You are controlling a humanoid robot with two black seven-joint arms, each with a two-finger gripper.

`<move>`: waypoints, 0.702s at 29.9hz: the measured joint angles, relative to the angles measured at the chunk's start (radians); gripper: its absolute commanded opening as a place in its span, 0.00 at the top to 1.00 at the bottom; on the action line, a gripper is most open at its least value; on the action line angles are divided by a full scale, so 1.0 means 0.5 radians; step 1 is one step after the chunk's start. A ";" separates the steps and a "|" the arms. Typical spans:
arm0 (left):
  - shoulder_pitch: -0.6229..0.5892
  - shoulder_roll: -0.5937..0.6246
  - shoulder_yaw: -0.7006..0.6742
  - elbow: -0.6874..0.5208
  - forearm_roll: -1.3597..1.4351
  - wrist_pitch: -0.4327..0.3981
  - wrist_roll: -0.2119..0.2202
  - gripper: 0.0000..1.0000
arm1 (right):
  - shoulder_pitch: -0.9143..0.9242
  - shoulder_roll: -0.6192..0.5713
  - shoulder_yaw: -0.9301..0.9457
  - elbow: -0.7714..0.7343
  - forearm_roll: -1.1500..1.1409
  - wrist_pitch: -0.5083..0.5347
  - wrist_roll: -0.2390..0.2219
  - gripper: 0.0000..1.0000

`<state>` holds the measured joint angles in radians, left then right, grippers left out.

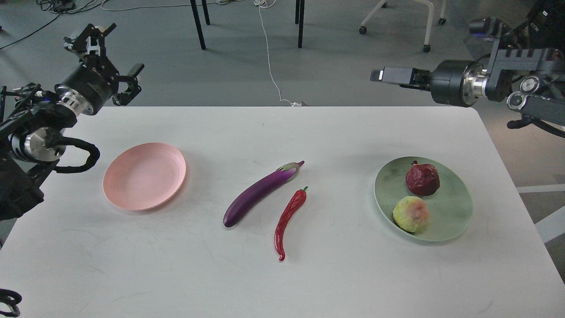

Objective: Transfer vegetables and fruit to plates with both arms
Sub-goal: 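Withdraw the right gripper up and away from the green plate, then reach the left gripper down to the purple eggplant and grasp it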

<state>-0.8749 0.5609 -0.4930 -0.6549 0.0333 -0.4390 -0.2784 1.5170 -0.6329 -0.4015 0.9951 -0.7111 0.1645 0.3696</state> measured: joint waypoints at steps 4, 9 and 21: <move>-0.033 0.001 0.029 -0.117 0.313 0.000 0.004 0.02 | -0.318 0.135 0.599 -0.259 0.039 0.011 -0.002 0.02; -0.037 0.080 0.032 -0.546 0.977 0.051 0.081 0.02 | -0.661 0.175 1.179 -0.328 0.054 -0.003 -0.003 0.02; 0.074 0.041 0.166 -1.153 2.321 0.435 0.161 0.03 | -0.898 0.282 1.812 -0.430 0.595 -0.052 -0.015 0.02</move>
<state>-0.8378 0.5816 -0.4099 -1.2315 1.1938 -0.2213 -0.1978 1.0680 -0.4918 0.5046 0.7802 -0.4136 0.1383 0.3620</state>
